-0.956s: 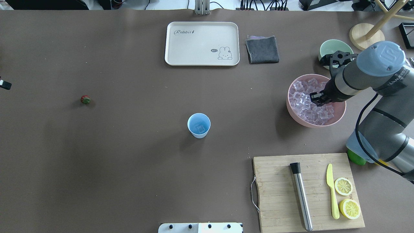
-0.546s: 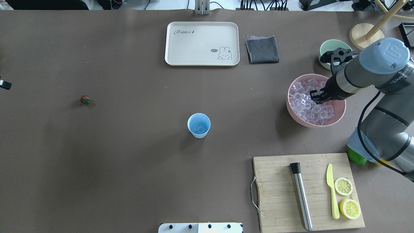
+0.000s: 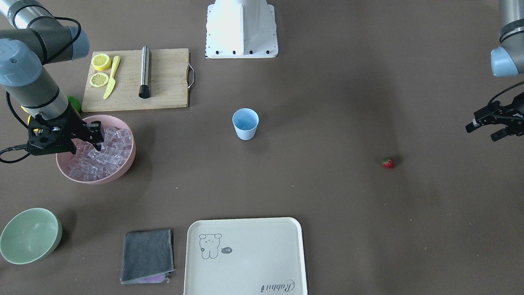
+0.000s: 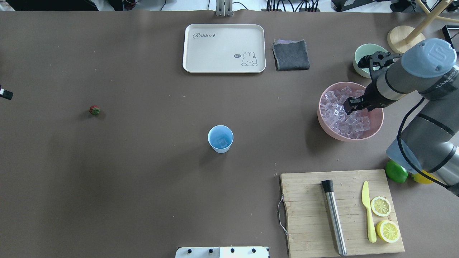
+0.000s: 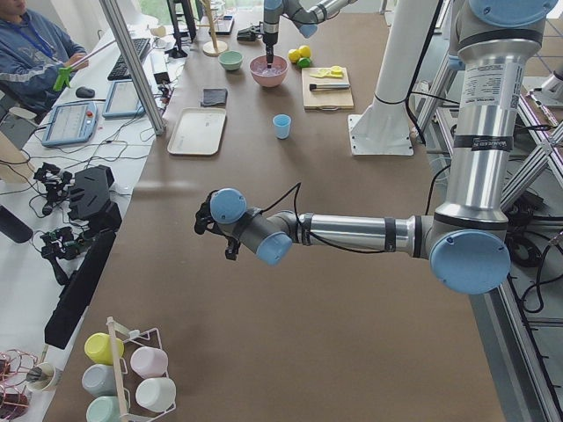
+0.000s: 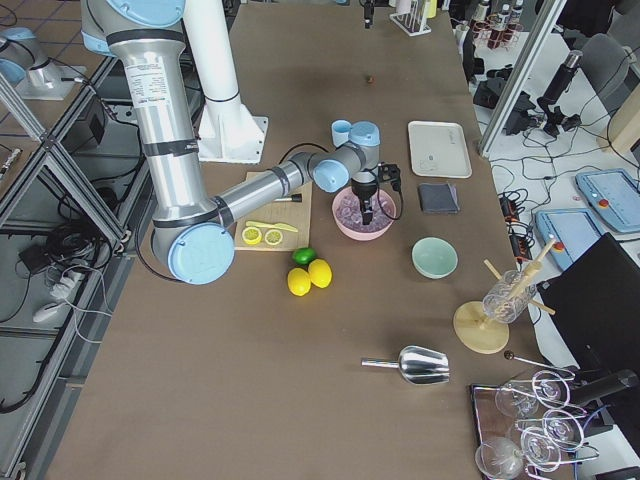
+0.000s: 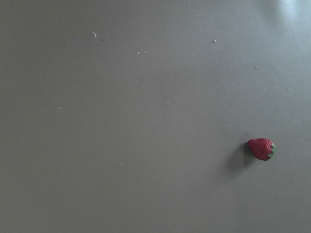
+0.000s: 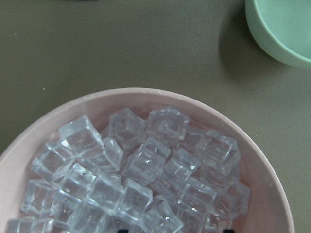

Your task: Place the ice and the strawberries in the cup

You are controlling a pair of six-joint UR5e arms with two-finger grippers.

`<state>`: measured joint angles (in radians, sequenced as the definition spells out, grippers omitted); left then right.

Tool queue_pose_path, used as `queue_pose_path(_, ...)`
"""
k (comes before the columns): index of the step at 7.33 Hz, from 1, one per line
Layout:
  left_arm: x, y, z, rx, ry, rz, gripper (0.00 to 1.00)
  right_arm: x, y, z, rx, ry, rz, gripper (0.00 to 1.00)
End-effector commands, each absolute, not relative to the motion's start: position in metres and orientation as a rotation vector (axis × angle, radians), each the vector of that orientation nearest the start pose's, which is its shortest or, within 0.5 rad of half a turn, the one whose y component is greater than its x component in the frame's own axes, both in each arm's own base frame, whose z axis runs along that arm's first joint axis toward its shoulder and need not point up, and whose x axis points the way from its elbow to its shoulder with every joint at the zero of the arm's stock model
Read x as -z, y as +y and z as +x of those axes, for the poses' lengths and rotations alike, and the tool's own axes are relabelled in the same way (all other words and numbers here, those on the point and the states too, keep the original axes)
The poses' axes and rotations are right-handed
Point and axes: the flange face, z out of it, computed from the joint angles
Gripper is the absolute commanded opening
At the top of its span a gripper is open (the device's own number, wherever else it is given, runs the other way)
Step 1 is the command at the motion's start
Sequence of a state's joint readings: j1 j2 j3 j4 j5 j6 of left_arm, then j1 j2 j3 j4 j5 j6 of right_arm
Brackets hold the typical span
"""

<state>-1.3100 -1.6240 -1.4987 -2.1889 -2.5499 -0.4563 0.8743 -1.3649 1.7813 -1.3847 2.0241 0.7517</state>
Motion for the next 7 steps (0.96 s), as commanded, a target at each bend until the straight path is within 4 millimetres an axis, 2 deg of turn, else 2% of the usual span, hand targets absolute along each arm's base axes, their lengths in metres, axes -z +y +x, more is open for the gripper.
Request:
queue_pose_path(1,-0.588,-0.518,0.087,-0.120,1.080,0.183,0.98,-0.435,-0.515,-0.314,0.079,-0.720,0.148,0.79)
queue_pose_path(2,-0.589,-0.518,0.087,-0.120,1.078,0.183,0.98,-0.435,-0.515,-0.316,0.085,-0.730,0.159,0.77)
queue_pose_path(4,-0.589,-0.518,0.087,-0.120,1.078,0.181,0.98,-0.450,-0.517,-0.319,0.091,-0.740,0.165,0.72)
queue_pose_path(5,-0.588,-0.518,0.087,-0.122,1.080,0.182,0.98,-0.448,-0.515,-0.317,0.088,-0.744,0.170,0.70)
queue_pose_path(6,-0.588,-0.518,0.087,-0.121,1.078,0.183,0.98,-0.448,-0.512,-0.314,0.072,-0.746,0.164,0.66)
queue_pose_path(7,-0.588,-0.518,0.087,-0.122,1.080,0.182,0.98,-0.441,-0.509,-0.312,0.053,-0.758,0.164,0.53)
